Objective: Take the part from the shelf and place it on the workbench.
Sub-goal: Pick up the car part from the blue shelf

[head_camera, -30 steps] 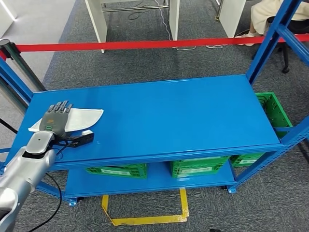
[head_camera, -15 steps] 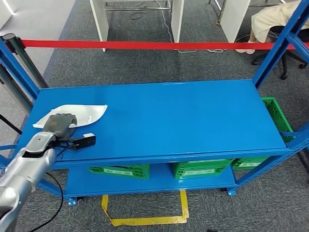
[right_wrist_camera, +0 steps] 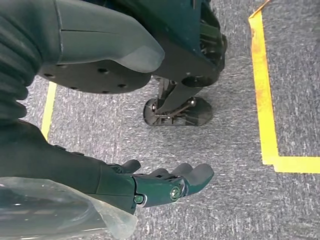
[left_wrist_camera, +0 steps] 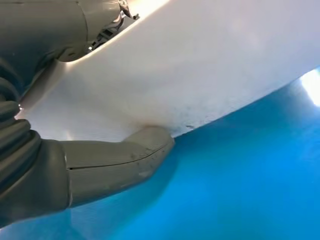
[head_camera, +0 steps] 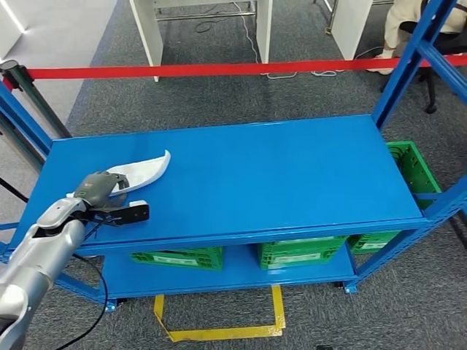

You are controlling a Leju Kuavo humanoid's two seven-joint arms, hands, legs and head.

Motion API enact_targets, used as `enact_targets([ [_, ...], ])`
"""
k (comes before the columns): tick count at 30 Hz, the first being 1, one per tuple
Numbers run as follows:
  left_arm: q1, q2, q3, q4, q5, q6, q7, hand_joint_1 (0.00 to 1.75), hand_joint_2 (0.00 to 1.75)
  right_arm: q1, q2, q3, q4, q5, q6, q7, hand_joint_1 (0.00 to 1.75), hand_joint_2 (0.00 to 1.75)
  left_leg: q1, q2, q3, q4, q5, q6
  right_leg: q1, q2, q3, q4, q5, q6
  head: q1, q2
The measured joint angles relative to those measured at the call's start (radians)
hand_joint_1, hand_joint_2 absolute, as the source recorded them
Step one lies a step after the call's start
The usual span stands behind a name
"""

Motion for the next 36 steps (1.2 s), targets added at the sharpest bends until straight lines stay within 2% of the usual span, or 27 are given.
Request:
enact_targets([
  [1,0.013,0.0,0.0,-0.019,0.027,0.002,-0.012,1.75,1.75,0.001,0.0,0.0,0.0,0.0,0.0,-0.001,0.0,1.75,0.001,0.0,-0.03,0.069,-0.028,-0.002,0.0,0.001,0.0,0.0,0.0,-0.001,0.0,0.0],
  [2,0.026,-0.002,0.0,-0.04,0.049,0.005,-0.021,1.75,1.75,0.002,0.0,0.0,0.0,0.0,0.0,-0.001,0.0,1.75,0.002,0.0,-0.053,0.117,-0.041,-0.004,0.001,0.002,0.0,0.0,-0.001,-0.002,0.0,0.0],
  [3,0.038,-0.003,0.0,-0.058,0.064,0.007,-0.027,1.75,1.75,0.003,0.0,0.0,0.0,0.0,0.0,-0.002,0.0,1.75,0.002,0.0,-0.063,0.137,-0.039,-0.004,0.001,0.002,0.0,0.0,-0.001,-0.002,0.0,0.0],
  [4,0.045,-0.005,0.0,-0.073,0.074,0.008,-0.03,1.75,1.75,0.003,0.0,0.0,0.0,0.0,-0.001,-0.002,0.0,1.75,0.003,0.0,-0.052,0.111,-0.014,-0.002,0.001,0.002,0.001,0.001,-0.002,-0.002,0.0,0.0],
  [6,0.054,-0.007,0.001,-0.1,0.096,0.012,-0.036,1.75,1.75,0.002,0.0,0.0,0.0,0.0,-0.001,-0.002,0.0,1.75,0.003,0.0,0.005,-0.017,0.057,0.003,0.001,0.002,0.004,0.001,-0.005,0.001,0.0,0.0],
  [7,0.058,-0.008,0.003,-0.114,0.117,0.016,-0.044,1.75,1.75,0.001,0.0,0.0,0.0,0.0,-0.001,-0.003,0.0,1.75,0.002,0.0,0.034,-0.083,0.082,0.007,0.003,0.003,0.004,0.002,-0.007,0.004,0.0,0.0],
  [9,0.075,-0.022,0.014,-0.153,0.189,0.016,-0.062,1.75,1.75,0.001,0.0,0.0,0.0,-0.001,-0.002,-0.003,0.0,1.75,-0.002,0.0,0.061,-0.145,0.092,0.013,0.006,0.003,-0.001,0.003,-0.008,0.012,0.001,0.0],
  [12,0.12,-0.056,0.039,-0.228,0.343,-0.019,-0.079,1.75,1.75,0.003,0.0,0.0,0.0,-0.002,-0.004,-0.004,0.0,1.75,-0.001,0.0,0.062,-0.155,0.089,0.026,0.006,0.003,-0.008,0.007,-0.016,0.026,0.002,0.0],
  [13,0.133,-0.068,0.046,-0.254,0.393,-0.031,-0.083,1.75,1.75,0.002,0.0,0.0,0.0,-0.003,-0.005,-0.004,0.0,1.75,0.001,0.0,0.062,-0.157,0.09,0.032,0.006,0.002,-0.017,0.024,-0.03,0.031,0.002,0.0],
  [14,0.144,-0.081,0.053,-0.28,0.438,-0.039,-0.087,1.75,1.75,0.001,0.0,0.0,0.0,-0.004,-0.006,-0.005,0.0,1.75,0.003,0.001,0.063,-0.159,0.091,0.037,0.006,0.002,-0.036,0.064,-0.055,0.035,0.004,0.0],
  [16,0.167,-0.106,0.068,-0.333,0.52,-0.044,-0.096,1.75,1.75,0.001,0.0,0.0,0.0,-0.006,-0.007,-0.005,0.0,1.75,0.002,0.001,0.064,-0.159,0.089,0.044,0.006,0.002,-0.096,0.188,-0.112,0.038,0.005,0.0],
  [17,0.183,-0.118,0.078,-0.361,0.554,-0.041,-0.102,1.75,1.75,0.002,0.0,-0.001,0.0,-0.008,-0.008,-0.004,0.0,1.75,0.001,0.002,0.064,-0.159,0.089,0.045,0.006,0.001,-0.128,0.248,-0.131,0.04,0.005,0.0],
  [18,0.201,-0.13,0.087,-0.389,0.584,-0.036,-0.109,1.75,1.75,0.003,0.0,-0.001,0.0,-0.009,-0.01,-0.004,0.0,1.75,0.0,0.002,0.064,-0.158,0.088,0.046,0.006,0.001,-0.146,0.277,-0.131,0.041,0.005,0.0],
  [19,0.217,-0.142,0.097,-0.417,0.611,-0.028,-0.115,1.75,1.75,0.005,0.0,-0.002,0.0,-0.01,-0.011,-0.004,0.0,1.75,-0.001,0.002,0.065,-0.157,0.086,0.047,0.006,0.001,-0.147,0.27,-0.112,0.041,0.005,0.0],
  [20,0.232,-0.154,0.107,-0.446,0.634,-0.019,-0.119,1.75,1.75,0.006,0.0,-0.002,0.0,-0.011,-0.013,-0.003,0.0,1.75,-0.001,0.002,0.065,-0.156,0.085,0.047,0.006,0.001,-0.13,0.227,-0.078,0.04,0.005,0.0],
  [21,0.243,-0.165,0.116,-0.472,0.656,-0.011,-0.122,1.75,1.75,0.006,0.0,-0.003,0.0,-0.012,-0.015,-0.003,0.0,1.75,0.0,0.0,0.066,-0.154,0.083,0.046,0.005,0.0,-0.101,0.16,-0.039,0.039,0.005,0.0],
  [22,0.251,-0.176,0.124,-0.497,0.678,-0.002,-0.126,1.75,1.75,0.005,0.0,-0.003,0.0,-0.012,-0.016,-0.003,0.0,1.75,-0.002,-0.001,0.066,-0.151,0.08,0.043,0.006,0.0,-0.068,0.096,-0.013,0.037,0.005,0.0],
  [23,0.26,-0.185,0.132,-0.521,0.701,0.007,-0.13,1.75,1.75,0.004,0.0,-0.003,0.0,-0.013,-0.018,-0.003,0.0,1.75,-0.004,-0.002,0.064,-0.147,0.077,0.04,0.006,0.001,-0.044,0.049,0.0,0.034,0.004,0.0],
  [24,0.268,-0.194,0.141,-0.543,0.724,0.017,-0.135,1.75,1.75,0.003,0.0,-0.004,0.0,-0.014,-0.021,-0.004,0.0,1.75,-0.005,-0.002,0.062,-0.144,0.076,0.036,0.006,0.002,-0.031,0.024,0.002,0.032,0.004,0.0],
  [26,0.287,-0.211,0.159,-0.584,0.76,0.045,-0.144,1.75,1.75,0.003,0.001,-0.004,0.0,-0.015,-0.024,-0.004,0.0,1.75,-0.006,-0.002,0.059,-0.142,0.077,0.029,0.006,0.005,-0.026,0.016,-0.002,0.026,0.003,0.0],
  [28,0.304,-0.225,0.174,-0.624,0.781,0.078,-0.153,1.75,1.75,0.006,0.002,-0.005,0.0,-0.016,-0.027,-0.003,0.0,1.75,-0.005,-0.001,0.054,-0.125,0.061,0.019,0.003,0.005,-0.024,0.013,0.001,0.018,0.002,0.0],
  [30,0.314,-0.238,0.187,-0.656,0.79,0.118,-0.159,1.75,1.75,0.006,0.003,-0.005,0.0,-0.017,-0.03,-0.003,0.0,1.75,-0.003,0.0,0.021,-0.041,0.008,0.009,0.0,0.003,-0.021,0.011,0.003,0.01,0.0,0.0],
  [32,0.324,-0.25,0.2,-0.677,0.789,0.167,-0.161,1.75,1.75,0.005,0.003,-0.007,0.0,-0.017,-0.033,-0.002,0.0,1.75,-0.001,0.0,-0.031,0.088,-0.054,0.003,0.001,0.001,-0.02,0.012,0.005,0.005,-0.001,0.0],
  [33,0.331,-0.255,0.205,-0.684,0.786,0.193,-0.161,1.75,1.75,0.005,0.003,-0.009,0.0,-0.017,-0.035,-0.001,0.0,1.75,0.0,0.0,-0.047,0.127,-0.067,0.003,0.001,0.001,-0.02,0.012,0.005,0.004,-0.002,0.0],
  [34,0.338,-0.259,0.209,-0.691,0.782,0.22,-0.161,1.75,1.75,0.006,0.004,-0.011,0.0,-0.017,-0.037,0.0,0.0,1.75,0.0,0.0,-0.047,0.133,-0.06,0.004,0.002,0.001,-0.02,0.013,0.005,0.004,-0.002,0.0],
  [35,0.343,-0.264,0.212,-0.699,0.778,0.244,-0.162,1.75,1.75,0.007,0.004,-0.012,0.0,-0.017,-0.039,0.0,0.0,1.75,0.0,0.0,-0.029,0.099,-0.035,0.006,0.002,0.002,-0.02,0.013,0.005,0.004,-0.002,0.0],
  [36,0.346,-0.267,0.214,-0.707,0.775,0.266,-0.162,1.75,1.75,0.007,0.004,-0.012,0.0,-0.016,-0.04,0.001,0.0,1.75,0.0,0.0,0.004,0.035,0.0,0.01,0.002,0.002,-0.02,0.014,0.005,0.004,-0.002,0.0],
])
